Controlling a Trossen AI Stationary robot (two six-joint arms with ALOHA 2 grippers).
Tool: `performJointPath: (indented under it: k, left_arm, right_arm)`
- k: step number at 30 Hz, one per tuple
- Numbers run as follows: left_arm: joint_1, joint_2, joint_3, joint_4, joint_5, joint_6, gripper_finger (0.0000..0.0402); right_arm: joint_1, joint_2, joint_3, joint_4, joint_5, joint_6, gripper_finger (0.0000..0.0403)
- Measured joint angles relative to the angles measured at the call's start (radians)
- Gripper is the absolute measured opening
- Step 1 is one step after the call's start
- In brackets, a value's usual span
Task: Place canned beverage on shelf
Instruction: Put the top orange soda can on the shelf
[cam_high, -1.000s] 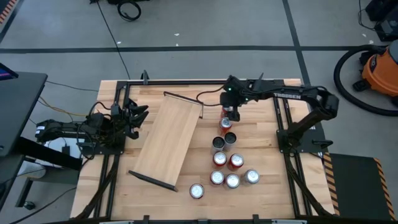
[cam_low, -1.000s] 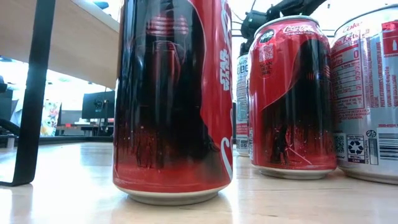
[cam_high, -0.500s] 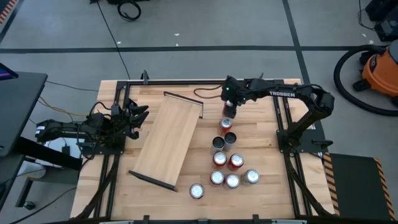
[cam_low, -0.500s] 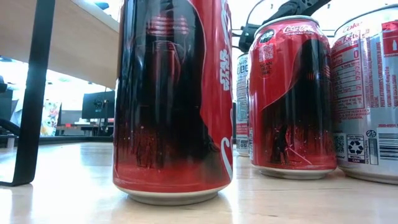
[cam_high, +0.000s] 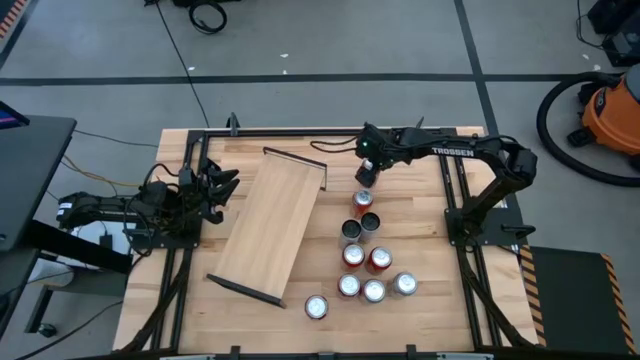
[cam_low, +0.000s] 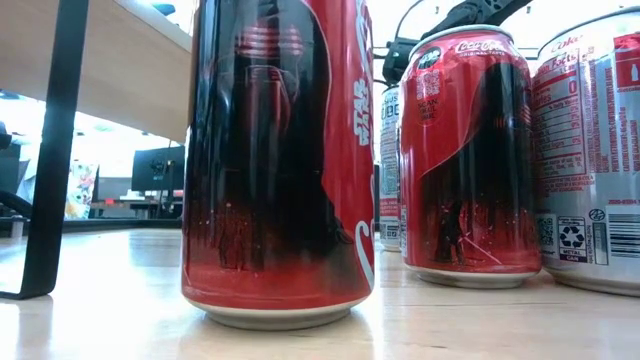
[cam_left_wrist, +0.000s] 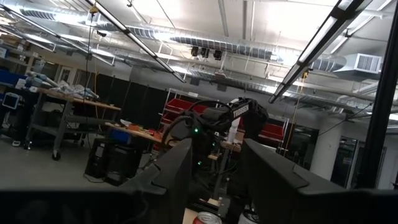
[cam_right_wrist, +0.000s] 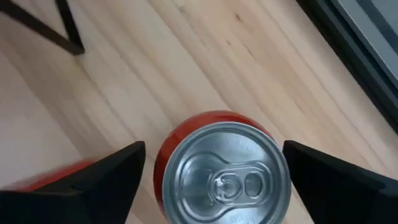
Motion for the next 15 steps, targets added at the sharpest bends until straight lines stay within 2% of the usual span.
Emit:
performJointPath:
  k: [3, 10, 15]
  left_arm:
    - [0.0, 0.0, 0.0, 0.0, 0.0, 0.0, 0.0153]
    - [0.0, 0.0, 0.0, -0.001, 0.0, 0.0, 0.0153]
    - [0.0, 0.0, 0.0, -0.008, 0.0, 0.0, 0.0153]
  right_arm:
    - [-0.001, 0.0, 0.02, -0.005, -0.025, -0.086, 0.0391]
    - [-0.001, 0.0, 0.05, -0.05, -0.084, -0.453, 0.0388]
    - [-0.026, 0.0, 0.05, -0.053, -0.108, -0.581, 0.0388]
